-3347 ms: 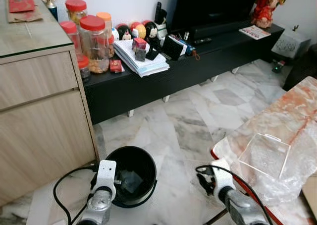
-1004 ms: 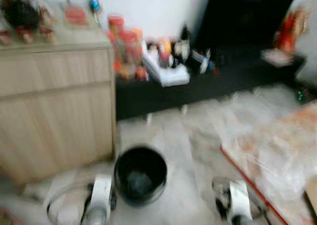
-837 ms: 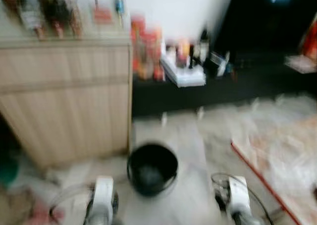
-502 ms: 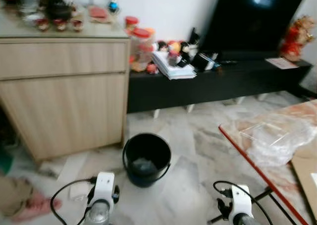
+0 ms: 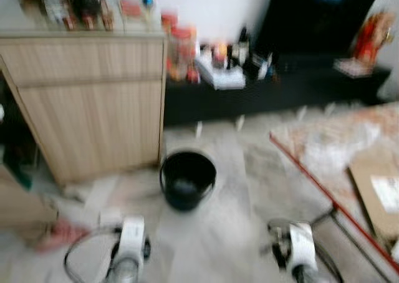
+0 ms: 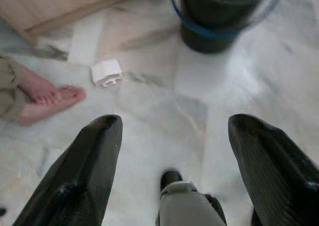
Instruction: Picking trash to rubbish bin
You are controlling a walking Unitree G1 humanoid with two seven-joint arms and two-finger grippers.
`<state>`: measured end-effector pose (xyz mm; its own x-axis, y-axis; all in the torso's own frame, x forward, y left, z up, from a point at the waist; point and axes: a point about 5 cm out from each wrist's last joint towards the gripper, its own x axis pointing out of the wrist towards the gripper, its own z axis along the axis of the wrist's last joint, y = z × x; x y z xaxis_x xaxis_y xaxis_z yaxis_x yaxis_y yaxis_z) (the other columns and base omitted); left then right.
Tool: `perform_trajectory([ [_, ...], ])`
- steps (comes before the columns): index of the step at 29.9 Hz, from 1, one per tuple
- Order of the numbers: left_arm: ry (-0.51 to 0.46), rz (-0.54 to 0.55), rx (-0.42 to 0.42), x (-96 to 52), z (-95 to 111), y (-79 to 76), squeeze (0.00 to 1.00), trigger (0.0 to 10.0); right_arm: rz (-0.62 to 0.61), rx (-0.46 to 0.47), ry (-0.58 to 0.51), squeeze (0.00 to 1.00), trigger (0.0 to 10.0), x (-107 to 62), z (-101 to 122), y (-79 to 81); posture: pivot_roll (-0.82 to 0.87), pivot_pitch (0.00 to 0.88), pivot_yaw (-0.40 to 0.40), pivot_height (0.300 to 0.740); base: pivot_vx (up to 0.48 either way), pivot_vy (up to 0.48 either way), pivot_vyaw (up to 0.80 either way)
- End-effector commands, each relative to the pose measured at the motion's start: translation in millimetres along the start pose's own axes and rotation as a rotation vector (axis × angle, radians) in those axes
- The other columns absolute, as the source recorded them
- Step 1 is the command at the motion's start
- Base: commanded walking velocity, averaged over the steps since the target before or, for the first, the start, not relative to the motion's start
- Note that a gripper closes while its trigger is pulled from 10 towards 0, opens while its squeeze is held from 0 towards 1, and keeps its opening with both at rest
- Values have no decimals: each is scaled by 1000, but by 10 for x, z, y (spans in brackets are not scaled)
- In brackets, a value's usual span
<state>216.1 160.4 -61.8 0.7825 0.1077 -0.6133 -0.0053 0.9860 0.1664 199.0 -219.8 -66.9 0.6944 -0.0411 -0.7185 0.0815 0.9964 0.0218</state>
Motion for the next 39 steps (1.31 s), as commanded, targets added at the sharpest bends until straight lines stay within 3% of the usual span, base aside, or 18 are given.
perform_trajectory([
  [1,-24,-11,44,34,87,21,0,10000,-16,19,-21,0,10000,7,40,-9,143,0,-141,740,0,0,0],
  [5,-19,-16,70,41,92,31,0,10000,-16,32,-26,0,10000,10,42,13,145,0,-133,740,0,0,0],
  [8,-29,-24,97,67,147,78,0,10000,-33,104,-32,0,10000,17,16,80,147,0,-88,740,0,0,0],
  [22,-33,-46,159,101,213,148,0,10000,-82,246,-35,0,10000,3,-59,116,161,0,-14,740,0,0,0],
  [39,-31,-26,133,95,189,231,0,10000,-72,243,-28,0,10000,26,-35,201,205,0,-25,740,-74,0,0],
])
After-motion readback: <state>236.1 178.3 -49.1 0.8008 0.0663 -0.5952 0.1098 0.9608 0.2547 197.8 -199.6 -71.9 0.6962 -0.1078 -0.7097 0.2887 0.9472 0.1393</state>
